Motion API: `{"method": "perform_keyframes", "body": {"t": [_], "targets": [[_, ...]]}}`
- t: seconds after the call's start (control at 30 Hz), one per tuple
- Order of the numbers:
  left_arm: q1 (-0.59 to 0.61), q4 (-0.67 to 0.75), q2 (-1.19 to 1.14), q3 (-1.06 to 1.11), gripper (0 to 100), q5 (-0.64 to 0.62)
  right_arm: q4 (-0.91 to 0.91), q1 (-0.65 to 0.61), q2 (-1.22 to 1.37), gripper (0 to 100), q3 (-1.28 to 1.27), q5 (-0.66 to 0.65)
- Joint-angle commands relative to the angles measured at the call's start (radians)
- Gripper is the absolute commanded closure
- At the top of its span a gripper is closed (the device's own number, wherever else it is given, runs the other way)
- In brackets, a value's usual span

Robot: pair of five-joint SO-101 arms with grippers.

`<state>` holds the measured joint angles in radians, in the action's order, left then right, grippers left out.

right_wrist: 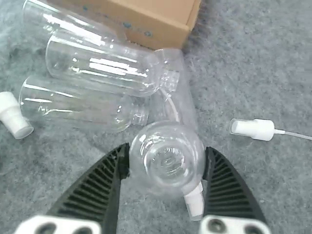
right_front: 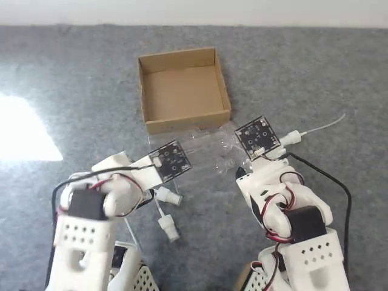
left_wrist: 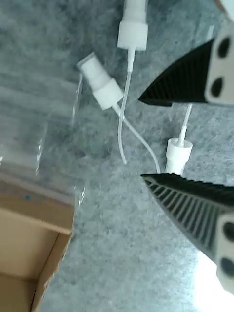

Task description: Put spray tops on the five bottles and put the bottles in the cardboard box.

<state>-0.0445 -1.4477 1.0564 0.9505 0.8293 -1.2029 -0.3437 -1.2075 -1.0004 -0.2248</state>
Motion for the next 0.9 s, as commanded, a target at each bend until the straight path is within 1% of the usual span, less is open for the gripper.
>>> {"method": "perform_keyframes", "body": {"t": [0.0,0.27,0.4,0.53,0.67,0.87], "targets": [[-0.058,-0.015,-0.144,-0.073,79,0.011,0.025,0.024,-0.033,87.4,0.017,0.006],[-0.155,0.002,-0.282,-0.076,80,0.012,0.025,0.024,-0.033,87.4,0.017,0.006],[-0.153,0.069,-0.316,-0.071,80,0.014,0.025,0.024,-0.033,87.4,0.017,0.006],[-0.155,0.086,-0.387,-0.07,80,0.071,0.025,0.024,-0.033,87.4,0.017,0.006],[-0.157,0.091,-0.477,-0.077,80,0.075,0.025,0.024,-0.033,87.4,0.017,0.006],[-0.155,0.222,-0.597,-0.074,80,0.074,0.025,0.025,-0.033,87.4,0.017,0.003]]}}
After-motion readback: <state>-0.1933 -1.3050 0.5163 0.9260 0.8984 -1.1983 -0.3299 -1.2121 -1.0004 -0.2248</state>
